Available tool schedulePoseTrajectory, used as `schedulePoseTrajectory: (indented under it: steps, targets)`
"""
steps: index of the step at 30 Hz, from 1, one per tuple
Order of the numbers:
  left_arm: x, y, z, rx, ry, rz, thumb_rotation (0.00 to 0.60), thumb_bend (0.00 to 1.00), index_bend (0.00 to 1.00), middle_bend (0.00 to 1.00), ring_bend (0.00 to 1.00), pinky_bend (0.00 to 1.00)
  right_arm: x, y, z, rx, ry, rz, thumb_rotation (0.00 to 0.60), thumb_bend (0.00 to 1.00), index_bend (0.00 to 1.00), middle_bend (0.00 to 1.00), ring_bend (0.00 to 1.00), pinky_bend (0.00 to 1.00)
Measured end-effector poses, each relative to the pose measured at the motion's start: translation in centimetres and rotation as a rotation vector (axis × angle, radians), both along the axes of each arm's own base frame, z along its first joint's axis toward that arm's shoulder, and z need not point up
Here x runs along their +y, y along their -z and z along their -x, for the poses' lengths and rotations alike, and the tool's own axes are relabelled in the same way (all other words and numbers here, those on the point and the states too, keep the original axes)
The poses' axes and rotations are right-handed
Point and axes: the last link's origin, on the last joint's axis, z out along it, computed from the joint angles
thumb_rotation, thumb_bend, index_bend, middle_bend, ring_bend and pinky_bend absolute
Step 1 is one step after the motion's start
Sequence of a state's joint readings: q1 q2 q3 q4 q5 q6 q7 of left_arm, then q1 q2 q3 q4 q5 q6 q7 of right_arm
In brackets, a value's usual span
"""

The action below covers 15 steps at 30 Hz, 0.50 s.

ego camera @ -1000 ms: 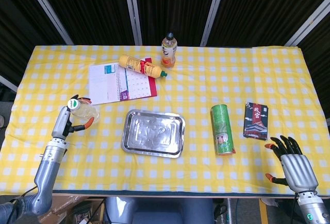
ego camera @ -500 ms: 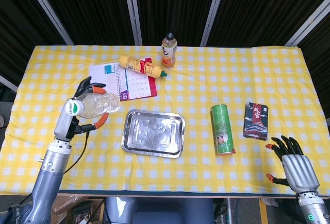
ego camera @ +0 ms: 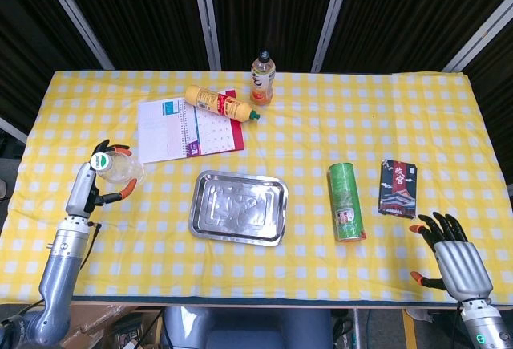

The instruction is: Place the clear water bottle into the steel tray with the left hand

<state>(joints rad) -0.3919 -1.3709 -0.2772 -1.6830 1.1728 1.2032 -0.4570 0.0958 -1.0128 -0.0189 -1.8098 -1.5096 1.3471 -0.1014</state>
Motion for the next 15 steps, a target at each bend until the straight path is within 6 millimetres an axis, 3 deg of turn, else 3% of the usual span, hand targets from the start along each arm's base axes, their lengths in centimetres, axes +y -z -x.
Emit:
schedulePoseTrajectory:
  steps: [3,7,11,15]
  targets:
    - [-0.2,1.3,0.2,-0.026,0.012,0.03,0.6,0.48,0.54,0.21,0.0,0.0,0.0,0.1,0.0,-0.001,-0.001,-0.003,0.6,0.16,0.27,0.15,0.04,0.02]
    - [-0.5,1.4,-1.0,-0.035,0.056,0.033,0.6,0.48,0.54,0.21,0.0,0.0,0.0,0.1,0.0,-0.003,-0.003,-0.005,0.6,0.16,0.27,0.15,0.04,0.02]
    - [-1.1,0.5,-1.9,-0.043,0.085,0.024,0.6,0.48,0.54,0.21,0.0,0.0,0.0,0.0,0.1,-0.003,0.002,-0.005,0.6,0.16,0.27,0.15,0.04,0.02]
    - [-1.7,-1.5,-1.3,0.0,0.072,-0.036,0.6,0.49,0.54,0.21,0.0,0.0,0.0,0.0,0.2,-0.002,0.005,-0.007,0.6,0.16,0.27,0.15,0.04,0.02]
